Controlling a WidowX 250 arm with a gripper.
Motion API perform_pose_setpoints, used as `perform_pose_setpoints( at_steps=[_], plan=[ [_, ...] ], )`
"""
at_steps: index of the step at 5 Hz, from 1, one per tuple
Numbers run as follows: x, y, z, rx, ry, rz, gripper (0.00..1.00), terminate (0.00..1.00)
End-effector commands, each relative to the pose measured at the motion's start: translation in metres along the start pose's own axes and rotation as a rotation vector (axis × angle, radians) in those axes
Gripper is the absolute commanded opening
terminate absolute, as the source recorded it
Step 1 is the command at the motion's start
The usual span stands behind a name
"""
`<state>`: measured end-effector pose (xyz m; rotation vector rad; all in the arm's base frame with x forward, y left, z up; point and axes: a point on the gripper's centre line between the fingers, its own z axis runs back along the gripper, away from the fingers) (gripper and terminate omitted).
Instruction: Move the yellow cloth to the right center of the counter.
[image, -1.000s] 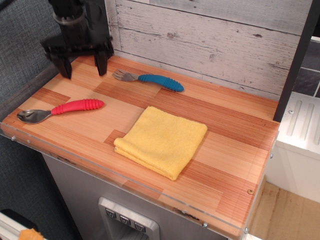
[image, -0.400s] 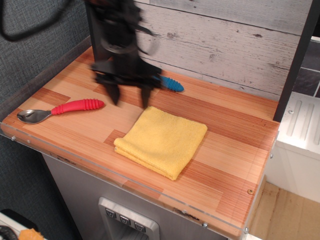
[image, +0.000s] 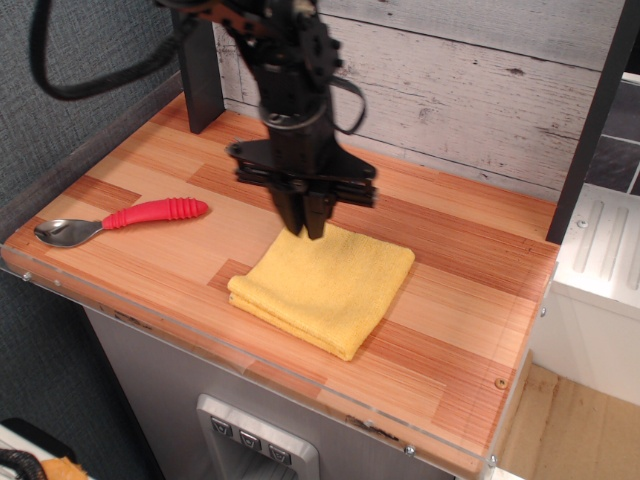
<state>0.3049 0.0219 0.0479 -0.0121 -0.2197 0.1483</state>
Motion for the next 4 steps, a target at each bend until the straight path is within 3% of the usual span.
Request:
perform_pose_setpoints(
  at_steps=[1, 2, 4],
  plan=[
    [-0.006, -0.008, -0.012, -0.029, 0.018, -0.109, 0.0, 0.0],
    [-0.014, -0.012, -0.026, -0.062, 0.024, -0.152, 0.0, 0.0],
    [-0.03, -0.022, -0.036, 0.001, 0.009, 0.032, 0.0, 0.0]
  ],
)
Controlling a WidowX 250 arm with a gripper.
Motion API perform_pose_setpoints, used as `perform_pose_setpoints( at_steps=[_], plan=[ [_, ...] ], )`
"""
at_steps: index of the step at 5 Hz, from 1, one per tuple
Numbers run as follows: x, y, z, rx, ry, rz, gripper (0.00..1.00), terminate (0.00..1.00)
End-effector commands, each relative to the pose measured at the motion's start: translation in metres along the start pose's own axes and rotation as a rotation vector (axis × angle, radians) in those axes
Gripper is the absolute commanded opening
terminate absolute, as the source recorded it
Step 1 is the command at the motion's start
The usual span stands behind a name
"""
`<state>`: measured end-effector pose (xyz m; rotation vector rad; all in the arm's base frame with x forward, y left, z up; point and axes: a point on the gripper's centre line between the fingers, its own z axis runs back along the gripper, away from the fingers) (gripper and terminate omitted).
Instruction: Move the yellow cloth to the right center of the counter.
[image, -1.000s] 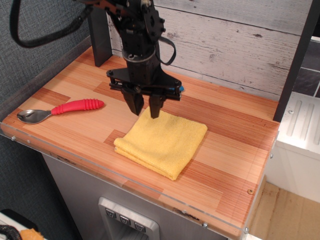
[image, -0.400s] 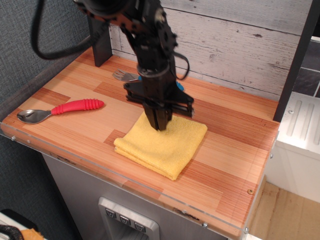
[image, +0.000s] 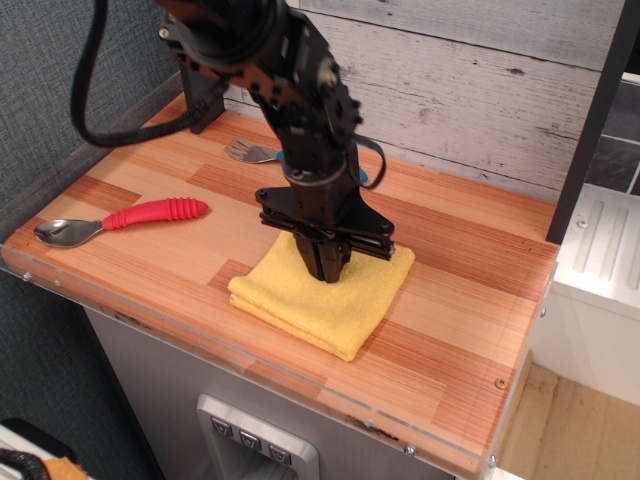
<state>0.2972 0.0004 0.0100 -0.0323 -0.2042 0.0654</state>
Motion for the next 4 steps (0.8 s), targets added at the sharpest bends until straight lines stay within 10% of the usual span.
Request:
perform_pose_setpoints(
  at_steps=[1, 4],
  plan=[
    [-0.016, -0.011, -0.002, 0.112, -0.026, 0.35, 0.0, 0.0],
    [0.001, -0.069, -0.004, 0.104, -0.08, 1.017, 0.0, 0.0]
  ],
)
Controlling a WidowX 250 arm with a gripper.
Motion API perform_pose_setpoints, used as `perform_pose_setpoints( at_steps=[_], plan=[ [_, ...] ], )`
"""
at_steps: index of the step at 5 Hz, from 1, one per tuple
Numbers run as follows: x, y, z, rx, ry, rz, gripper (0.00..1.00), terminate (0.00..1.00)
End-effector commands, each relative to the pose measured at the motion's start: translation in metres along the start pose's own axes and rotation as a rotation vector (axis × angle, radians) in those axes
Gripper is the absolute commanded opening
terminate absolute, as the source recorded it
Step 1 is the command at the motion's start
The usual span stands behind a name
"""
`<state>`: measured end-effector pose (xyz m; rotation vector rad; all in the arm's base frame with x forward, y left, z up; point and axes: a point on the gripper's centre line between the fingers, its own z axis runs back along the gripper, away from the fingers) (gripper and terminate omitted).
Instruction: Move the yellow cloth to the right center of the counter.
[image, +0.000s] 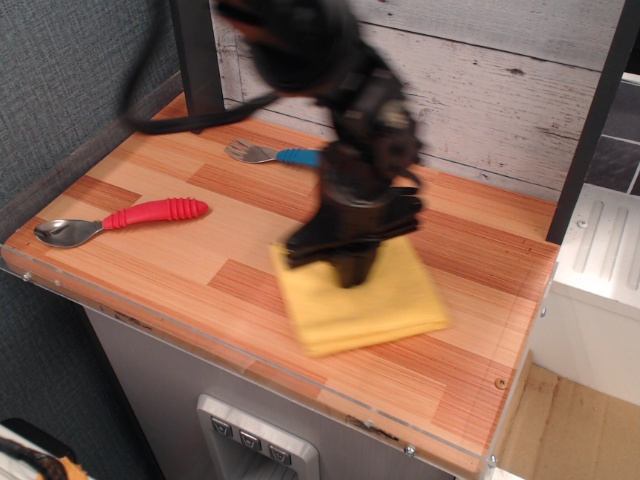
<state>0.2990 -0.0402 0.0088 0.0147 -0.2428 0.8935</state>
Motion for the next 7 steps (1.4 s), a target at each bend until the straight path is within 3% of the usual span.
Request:
perform_pose_setpoints(
  at_steps=[1, 3, 4, 6, 7],
  plan=[
    [-0.024, -0.04, 0.005, 0.009, 0.018, 0.377, 0.0, 0.0],
    [-0.023, -0.057, -0.008, 0.047, 0.041, 0.657, 0.0, 0.0],
    [-0.021, -0.061, -0.013, 0.067, 0.04, 0.722, 0.0, 0.0],
    [-0.016, -0.064, -0.015, 0.085, 0.015, 0.772, 0.0, 0.0],
    [-0.01, -0.063, -0.007, 0.046, 0.019, 0.727, 0.0, 0.0]
  ],
)
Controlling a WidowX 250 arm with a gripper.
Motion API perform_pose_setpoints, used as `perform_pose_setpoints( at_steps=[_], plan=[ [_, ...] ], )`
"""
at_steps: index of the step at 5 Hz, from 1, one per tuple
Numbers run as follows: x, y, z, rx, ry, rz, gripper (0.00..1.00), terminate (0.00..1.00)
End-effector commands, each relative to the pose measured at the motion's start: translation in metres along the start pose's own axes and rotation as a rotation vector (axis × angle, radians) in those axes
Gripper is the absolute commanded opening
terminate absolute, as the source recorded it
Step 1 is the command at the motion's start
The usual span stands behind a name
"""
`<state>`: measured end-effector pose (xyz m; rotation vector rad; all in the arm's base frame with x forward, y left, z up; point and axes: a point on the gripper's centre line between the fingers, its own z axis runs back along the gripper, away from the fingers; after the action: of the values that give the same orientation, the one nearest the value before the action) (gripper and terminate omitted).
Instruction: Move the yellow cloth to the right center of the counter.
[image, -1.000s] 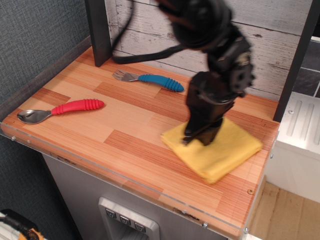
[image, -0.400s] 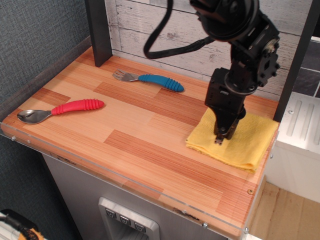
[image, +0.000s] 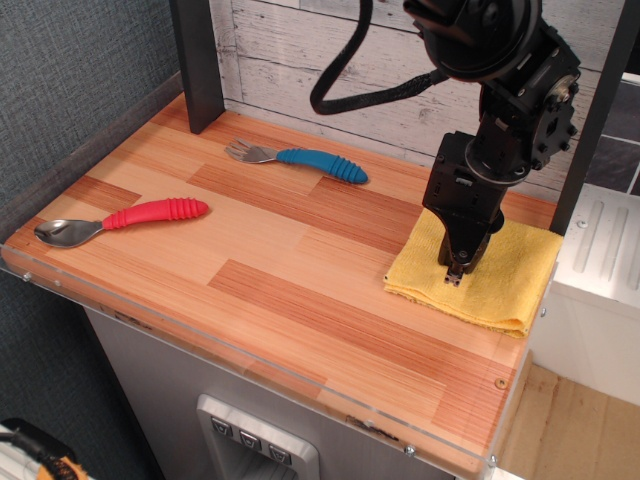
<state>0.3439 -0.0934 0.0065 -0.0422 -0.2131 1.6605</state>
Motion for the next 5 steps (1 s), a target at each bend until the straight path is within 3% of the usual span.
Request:
perform_pose_setpoints(
  at_steps=[1, 5],
  plan=[
    [0.011, -0.004, 0.007, -0.03, 0.021, -0.033, 1.0, 0.0],
    [0.017, -0.023, 0.054, -0.138, 0.025, -0.042, 1.0, 0.0]
  ],
)
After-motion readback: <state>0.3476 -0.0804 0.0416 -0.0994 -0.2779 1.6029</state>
